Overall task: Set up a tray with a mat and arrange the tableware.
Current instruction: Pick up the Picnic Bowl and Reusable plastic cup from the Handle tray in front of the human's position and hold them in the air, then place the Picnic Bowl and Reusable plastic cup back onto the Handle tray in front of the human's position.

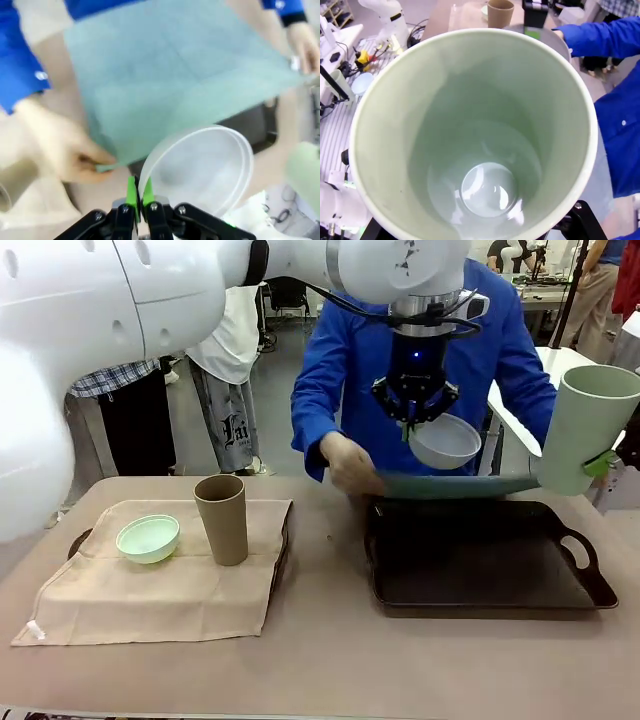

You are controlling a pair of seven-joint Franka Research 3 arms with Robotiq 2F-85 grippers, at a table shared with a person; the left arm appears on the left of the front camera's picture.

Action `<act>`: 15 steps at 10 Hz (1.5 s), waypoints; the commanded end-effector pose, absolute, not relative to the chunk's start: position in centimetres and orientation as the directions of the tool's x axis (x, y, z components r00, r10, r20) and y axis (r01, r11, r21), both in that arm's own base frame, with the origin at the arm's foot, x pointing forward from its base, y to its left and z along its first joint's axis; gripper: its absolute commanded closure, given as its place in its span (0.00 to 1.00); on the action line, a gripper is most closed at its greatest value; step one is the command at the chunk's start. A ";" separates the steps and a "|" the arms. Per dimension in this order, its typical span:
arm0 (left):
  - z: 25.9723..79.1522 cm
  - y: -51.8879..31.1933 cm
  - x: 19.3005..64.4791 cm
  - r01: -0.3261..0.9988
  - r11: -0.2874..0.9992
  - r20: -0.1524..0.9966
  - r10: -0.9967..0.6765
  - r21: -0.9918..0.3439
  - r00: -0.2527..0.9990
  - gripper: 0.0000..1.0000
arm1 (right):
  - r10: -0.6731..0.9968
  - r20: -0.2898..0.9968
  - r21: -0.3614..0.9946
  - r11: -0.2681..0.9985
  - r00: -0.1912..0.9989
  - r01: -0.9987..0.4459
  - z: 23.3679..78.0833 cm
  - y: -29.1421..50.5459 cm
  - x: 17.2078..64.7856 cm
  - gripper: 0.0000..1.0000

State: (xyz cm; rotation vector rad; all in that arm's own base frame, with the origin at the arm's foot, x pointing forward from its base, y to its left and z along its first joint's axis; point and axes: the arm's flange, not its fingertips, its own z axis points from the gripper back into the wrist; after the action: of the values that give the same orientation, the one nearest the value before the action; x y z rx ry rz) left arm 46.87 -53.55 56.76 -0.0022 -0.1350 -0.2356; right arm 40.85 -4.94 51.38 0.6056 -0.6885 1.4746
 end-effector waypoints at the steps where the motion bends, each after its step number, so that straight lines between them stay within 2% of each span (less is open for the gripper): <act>1: 57.7 -52.2 45.8 0.162 0.987 0.078 -0.161 -0.015 0.984 1.00 | 0.681 0.731 -0.072 0.008 -0.047 -0.997 52.0 -4.3 39.8 0.33; 2: 56.8 -53.5 46.9 0.233 0.972 0.134 -0.233 0.014 0.963 1.00 | 0.681 0.731 -0.072 0.008 -0.047 -0.997 52.0 -4.3 39.8 0.33; 15: 56.8 -53.5 46.9 0.233 0.972 0.134 -0.233 0.014 0.963 1.00 | 0.681 0.731 -0.072 0.008 -0.047 -0.997 52.0 -4.3 39.8 0.33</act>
State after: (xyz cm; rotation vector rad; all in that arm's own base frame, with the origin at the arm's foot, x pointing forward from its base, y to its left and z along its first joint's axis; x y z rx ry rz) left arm 46.76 -53.48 56.53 -0.0034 -0.1153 -0.2183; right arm 40.23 -4.47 52.26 0.5928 -0.7032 1.4928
